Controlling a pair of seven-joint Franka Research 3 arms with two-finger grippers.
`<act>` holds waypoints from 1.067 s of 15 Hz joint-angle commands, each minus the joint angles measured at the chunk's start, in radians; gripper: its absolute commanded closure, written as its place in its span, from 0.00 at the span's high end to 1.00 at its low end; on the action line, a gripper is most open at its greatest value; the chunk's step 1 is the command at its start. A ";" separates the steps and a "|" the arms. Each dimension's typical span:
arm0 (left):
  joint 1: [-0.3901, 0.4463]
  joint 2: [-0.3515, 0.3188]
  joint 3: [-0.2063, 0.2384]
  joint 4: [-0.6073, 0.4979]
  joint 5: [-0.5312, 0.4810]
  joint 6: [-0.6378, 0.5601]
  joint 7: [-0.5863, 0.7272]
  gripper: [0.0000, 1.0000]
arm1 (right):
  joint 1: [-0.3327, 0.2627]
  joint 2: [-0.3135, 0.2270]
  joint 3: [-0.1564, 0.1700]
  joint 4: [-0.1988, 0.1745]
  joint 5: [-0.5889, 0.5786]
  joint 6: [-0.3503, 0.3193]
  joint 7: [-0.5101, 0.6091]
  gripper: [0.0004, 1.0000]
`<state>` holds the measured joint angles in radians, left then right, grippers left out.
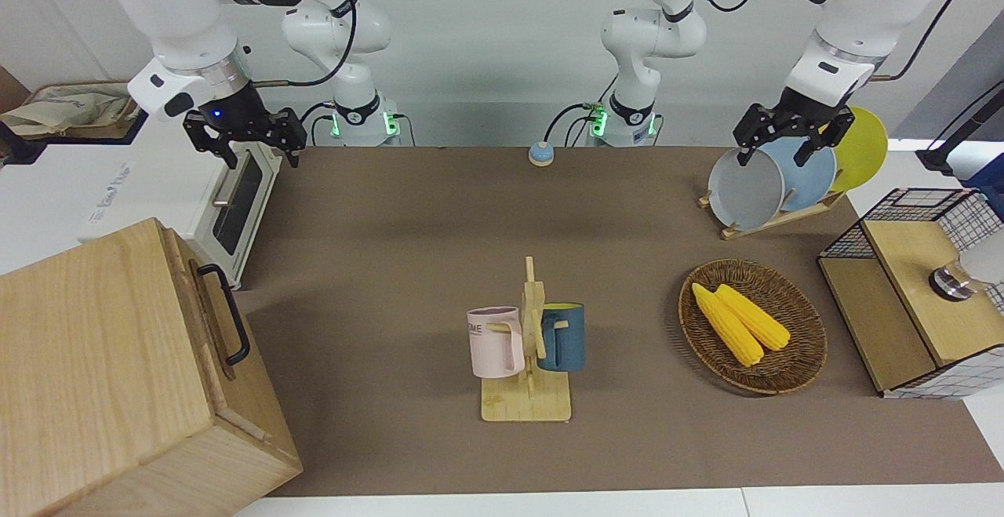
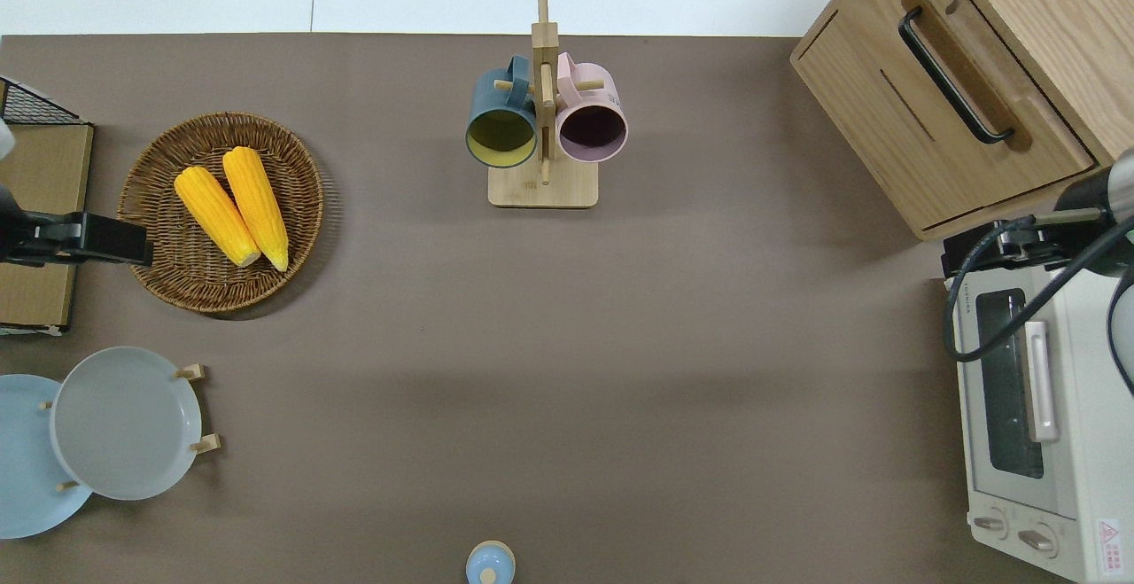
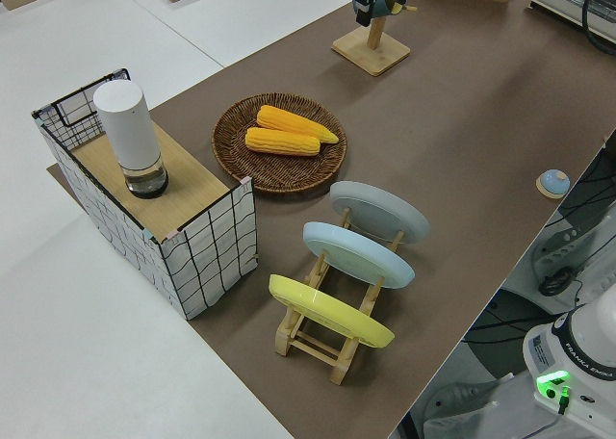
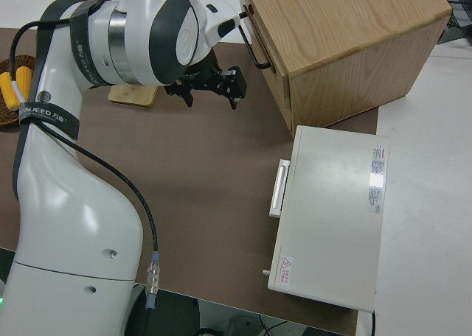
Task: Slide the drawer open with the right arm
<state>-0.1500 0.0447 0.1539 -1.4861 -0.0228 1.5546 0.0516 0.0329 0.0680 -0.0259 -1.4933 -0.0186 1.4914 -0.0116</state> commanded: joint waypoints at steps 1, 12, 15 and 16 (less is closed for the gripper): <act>-0.017 0.012 0.016 0.020 0.015 0.001 0.007 1.00 | -0.025 0.015 0.003 0.025 0.003 -0.020 -0.030 0.99; -0.017 0.012 0.016 0.020 0.014 0.001 0.007 1.00 | -0.047 0.013 0.004 0.025 0.000 -0.023 -0.057 0.99; -0.017 0.012 0.016 0.020 0.014 0.001 0.007 1.00 | -0.036 0.015 0.007 0.025 -0.070 -0.037 -0.056 0.99; -0.017 0.012 0.016 0.020 0.014 0.001 0.007 1.00 | -0.034 0.016 0.017 0.025 -0.114 -0.037 -0.056 0.99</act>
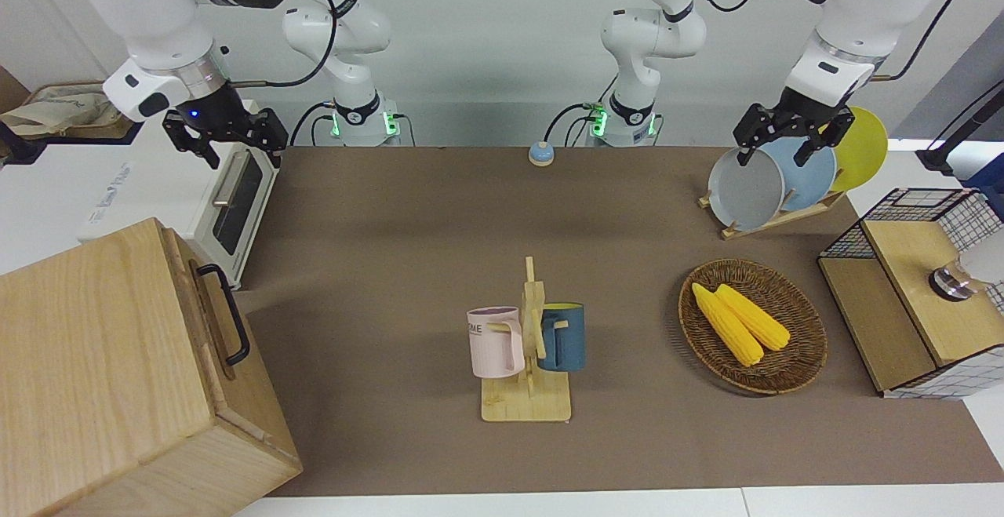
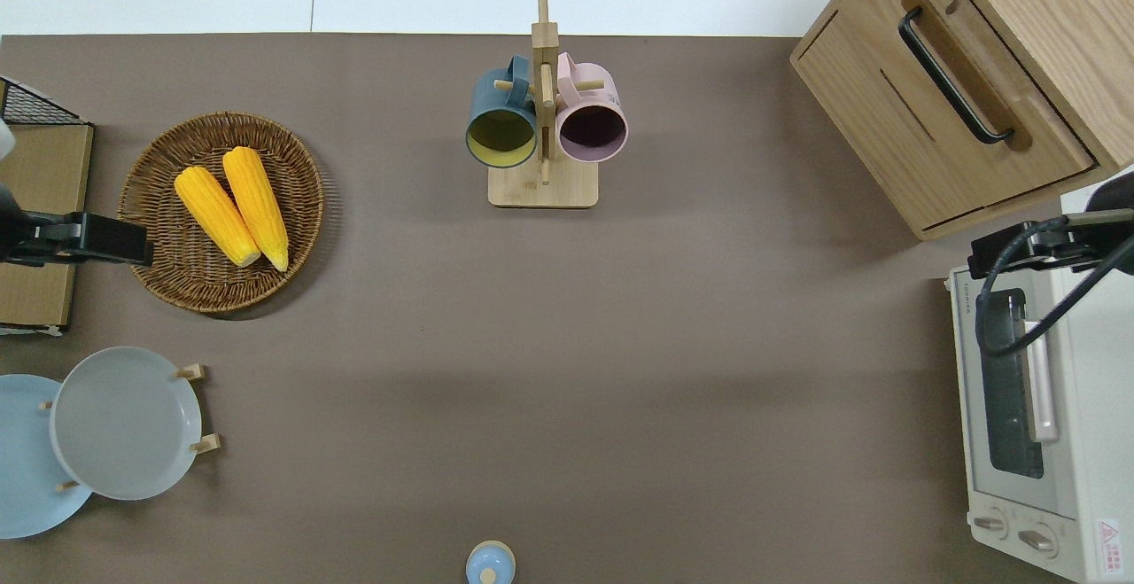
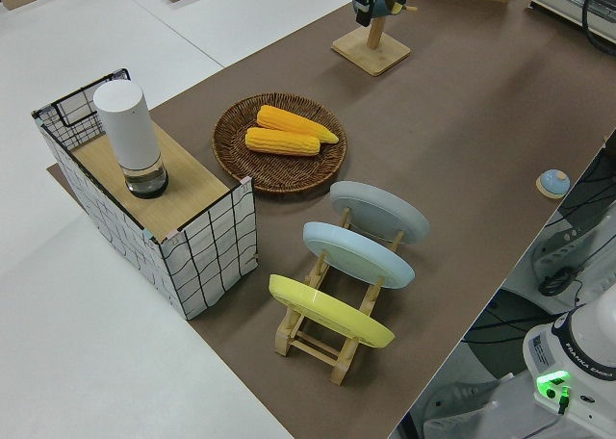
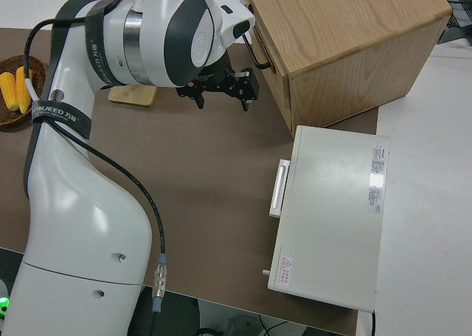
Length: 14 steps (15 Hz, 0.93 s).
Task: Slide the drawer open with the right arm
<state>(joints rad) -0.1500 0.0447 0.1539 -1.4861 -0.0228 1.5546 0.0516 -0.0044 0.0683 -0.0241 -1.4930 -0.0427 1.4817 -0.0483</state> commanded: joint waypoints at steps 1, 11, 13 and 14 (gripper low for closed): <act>-0.017 0.012 0.016 0.020 0.014 0.001 0.007 1.00 | 0.015 0.021 0.019 0.025 -0.133 -0.028 -0.019 0.99; -0.017 0.012 0.016 0.020 0.014 0.001 0.007 1.00 | 0.204 0.123 0.026 0.049 -0.541 -0.003 -0.004 0.99; -0.017 0.012 0.016 0.020 0.014 0.001 0.007 1.00 | 0.221 0.140 0.027 0.045 -0.606 0.034 -0.005 0.99; -0.017 0.012 0.016 0.020 0.015 0.001 0.007 1.00 | 0.228 0.148 0.029 0.043 -0.646 0.054 -0.005 0.99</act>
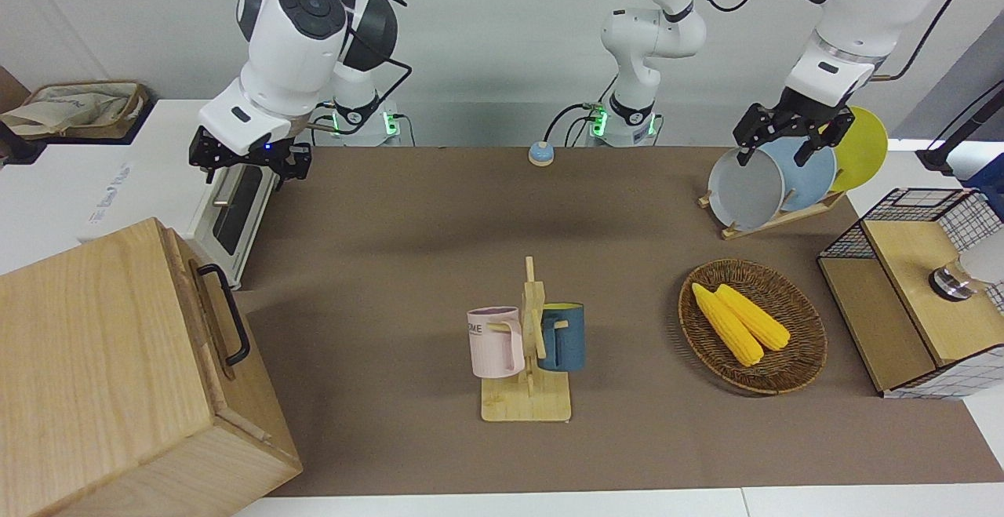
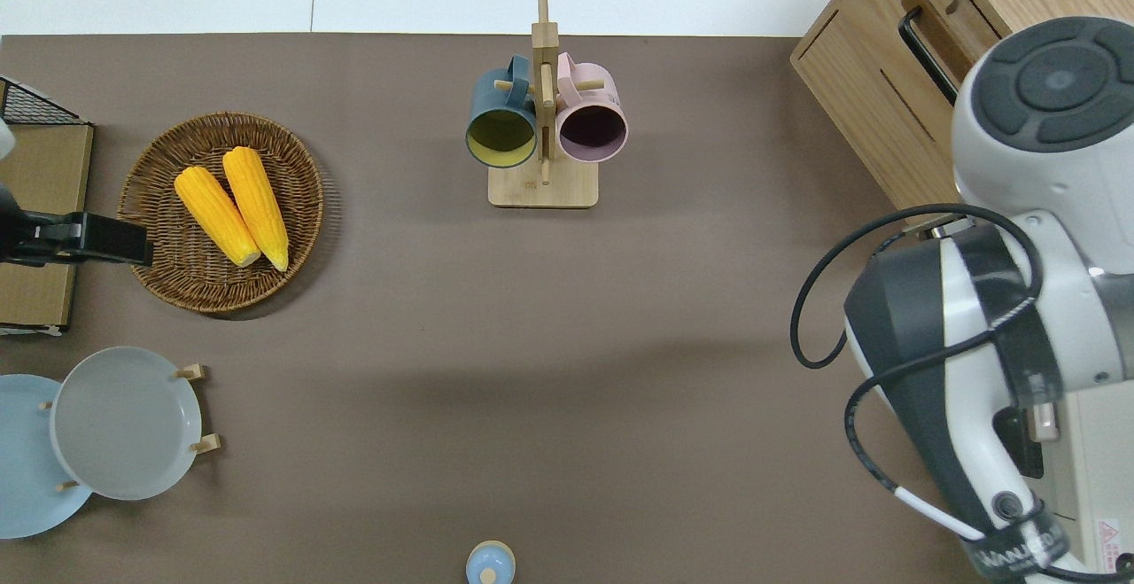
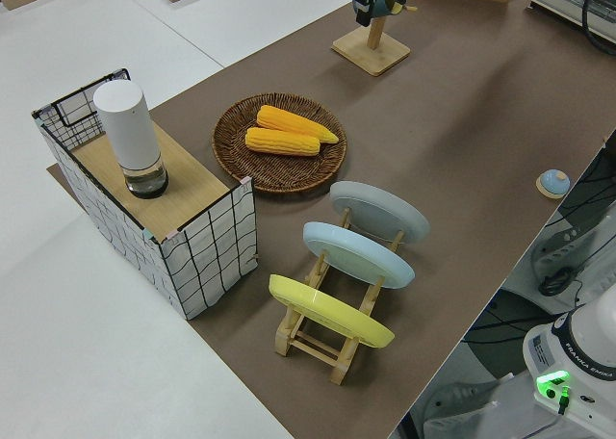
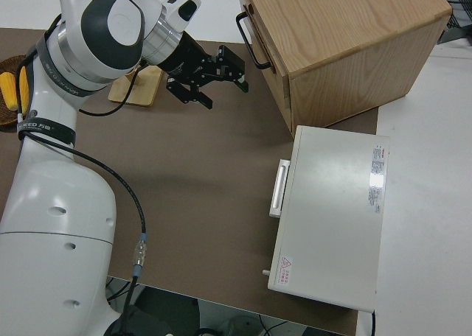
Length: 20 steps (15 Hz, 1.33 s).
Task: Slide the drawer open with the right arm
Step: 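Reach the right gripper up to the drawer's black bar handle and grasp it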
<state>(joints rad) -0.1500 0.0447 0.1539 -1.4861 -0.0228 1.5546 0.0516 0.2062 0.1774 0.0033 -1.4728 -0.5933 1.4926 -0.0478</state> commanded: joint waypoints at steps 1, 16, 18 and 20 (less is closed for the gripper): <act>-0.017 0.012 0.016 0.020 0.014 0.001 0.007 1.00 | 0.022 0.048 0.001 0.020 -0.133 0.058 -0.004 0.99; -0.017 0.012 0.016 0.020 0.015 0.001 0.007 1.00 | 0.114 0.237 0.043 -0.058 -0.810 0.248 0.245 0.99; -0.017 0.012 0.016 0.020 0.014 0.001 0.007 1.00 | 0.119 0.261 0.043 -0.066 -0.853 0.248 0.290 0.99; -0.017 0.012 0.016 0.020 0.015 0.001 0.007 1.00 | 0.117 0.272 0.043 -0.093 -0.919 0.248 0.341 0.99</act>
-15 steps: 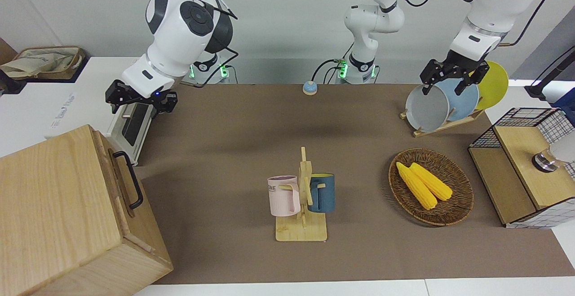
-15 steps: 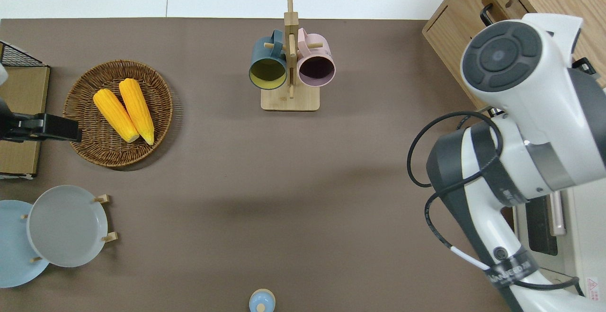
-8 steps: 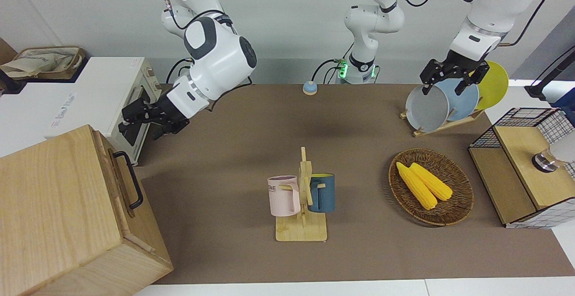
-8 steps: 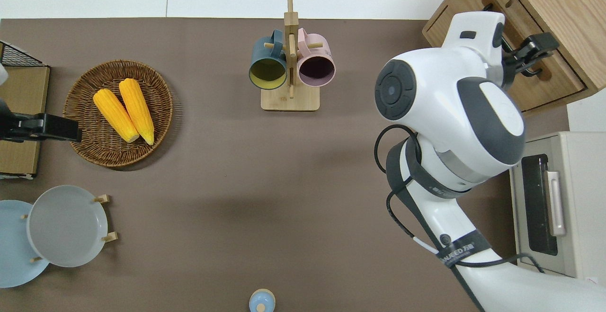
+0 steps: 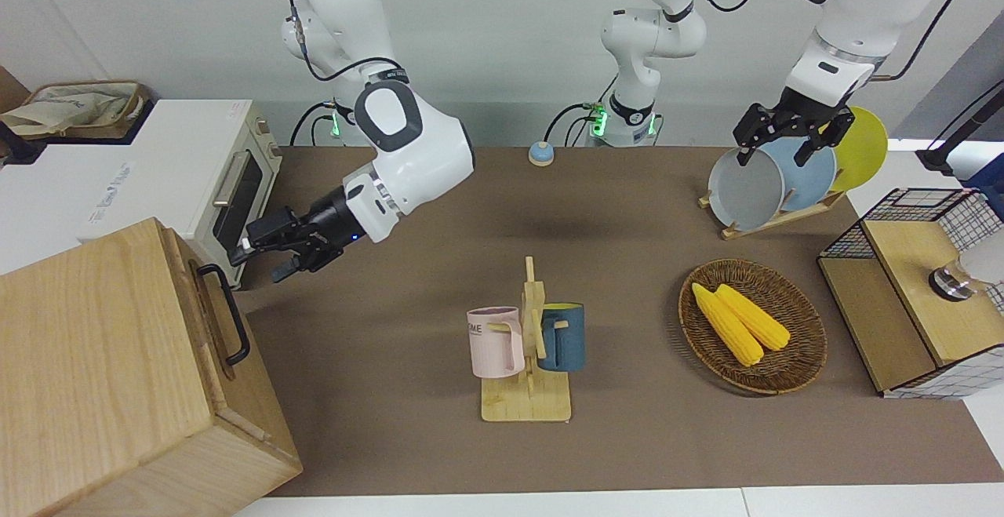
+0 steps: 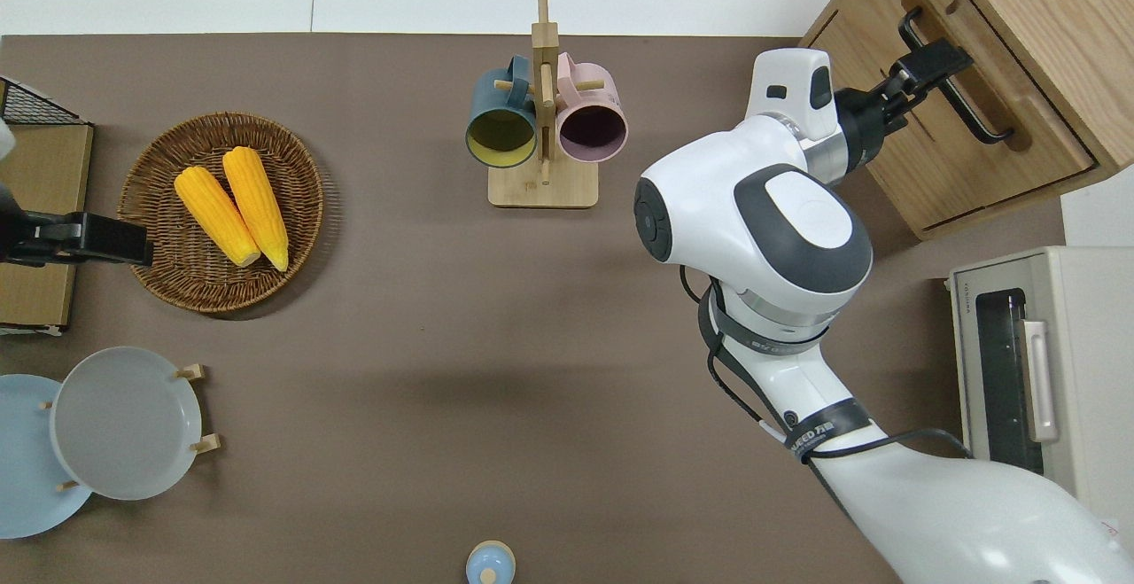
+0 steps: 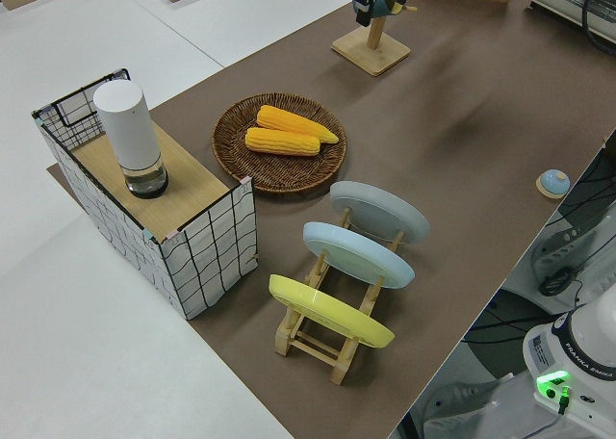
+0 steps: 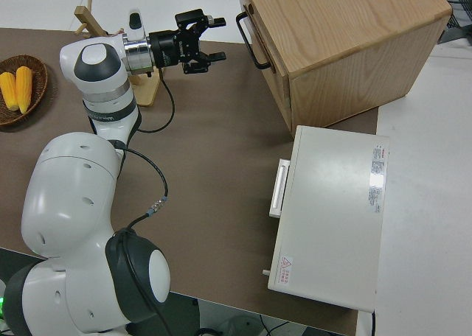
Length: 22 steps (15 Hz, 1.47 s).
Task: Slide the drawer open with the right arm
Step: 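Reach the right gripper up to the drawer's black bar handle and grasp it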
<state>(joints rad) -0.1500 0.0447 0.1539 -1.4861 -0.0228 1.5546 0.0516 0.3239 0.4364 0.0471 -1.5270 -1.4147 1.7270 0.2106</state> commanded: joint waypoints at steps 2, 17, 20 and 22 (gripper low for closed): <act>-0.017 0.012 0.016 0.020 0.015 0.001 0.007 1.00 | -0.003 0.018 -0.001 -0.058 -0.127 0.013 0.111 0.98; -0.017 0.012 0.016 0.020 0.014 0.001 0.007 1.00 | -0.074 0.035 -0.010 -0.085 -0.204 0.037 0.184 0.98; -0.017 0.012 0.016 0.020 0.015 0.001 0.007 1.00 | -0.074 0.036 -0.010 -0.085 -0.202 0.037 0.184 0.80; -0.017 0.012 0.016 0.020 0.014 0.001 0.007 1.00 | -0.071 0.038 -0.010 -0.085 -0.198 0.036 0.185 0.63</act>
<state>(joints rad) -0.1500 0.0447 0.1539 -1.4861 -0.0228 1.5546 0.0517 0.2660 0.4735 0.0277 -1.5984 -1.5813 1.7458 0.3646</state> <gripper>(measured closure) 0.009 0.141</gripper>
